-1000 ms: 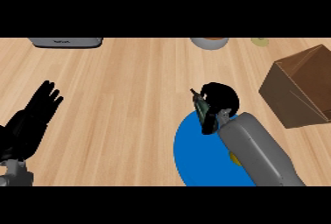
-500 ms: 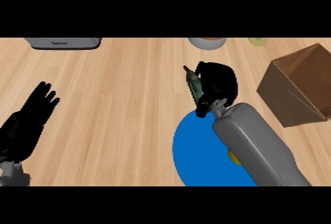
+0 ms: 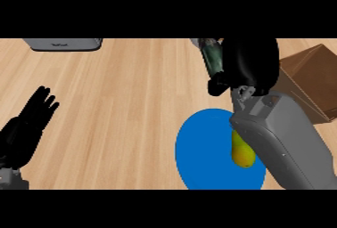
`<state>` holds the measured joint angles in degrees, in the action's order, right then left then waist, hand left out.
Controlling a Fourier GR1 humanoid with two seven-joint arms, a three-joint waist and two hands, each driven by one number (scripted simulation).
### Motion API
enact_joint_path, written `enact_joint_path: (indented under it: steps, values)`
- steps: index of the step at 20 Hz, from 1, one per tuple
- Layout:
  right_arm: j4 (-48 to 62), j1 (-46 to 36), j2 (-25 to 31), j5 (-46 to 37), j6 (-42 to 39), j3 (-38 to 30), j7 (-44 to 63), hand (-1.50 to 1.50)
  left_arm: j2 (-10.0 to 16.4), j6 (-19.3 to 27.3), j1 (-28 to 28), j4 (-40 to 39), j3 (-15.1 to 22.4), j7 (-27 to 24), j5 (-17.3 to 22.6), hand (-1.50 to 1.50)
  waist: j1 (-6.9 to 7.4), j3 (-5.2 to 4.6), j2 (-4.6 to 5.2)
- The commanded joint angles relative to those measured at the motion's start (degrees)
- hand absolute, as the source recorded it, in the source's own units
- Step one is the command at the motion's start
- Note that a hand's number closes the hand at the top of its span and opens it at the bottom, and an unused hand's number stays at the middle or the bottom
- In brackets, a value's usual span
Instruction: Pick the eggplant from the plate and place it in the cardboard box
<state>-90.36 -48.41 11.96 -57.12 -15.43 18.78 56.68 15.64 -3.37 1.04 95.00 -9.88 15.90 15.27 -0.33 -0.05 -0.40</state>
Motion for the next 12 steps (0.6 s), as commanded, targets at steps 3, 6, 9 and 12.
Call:
enact_joint_path:
  steps: [3, 6, 9, 12]
  values:
    - [-2.97, -3.79, 3.55, -3.29, -5.21, -6.57, 5.55, 1.5, -1.94, 1.61, 0.82, 0.04, 2.02, 1.21, -1.83, 0.0, -0.09, 0.02, 0.23]
    - [-4.39, -0.74, 6.73, -3.62, -3.07, -10.86, 2.61, 1.5, -0.67, -0.96, 0.08, -0.39, 0.72, -0.21, -0.57, 0.0, 0.0, 0.04, 0.28]
    - [-3.54, 0.2, 7.11, -3.59, -5.29, -12.47, 1.02, 1.5, -2.43, 1.12, -1.81, 3.46, 1.81, 0.58, -2.13, 0.0, 0.51, 0.05, 0.27]
    - [-1.85, 1.08, 10.55, -3.13, -6.78, -15.01, -3.22, 1.5, 0.35, -0.92, 1.15, 1.07, -1.41, 1.47, 0.25, 0.0, 0.45, 0.03, 0.33]
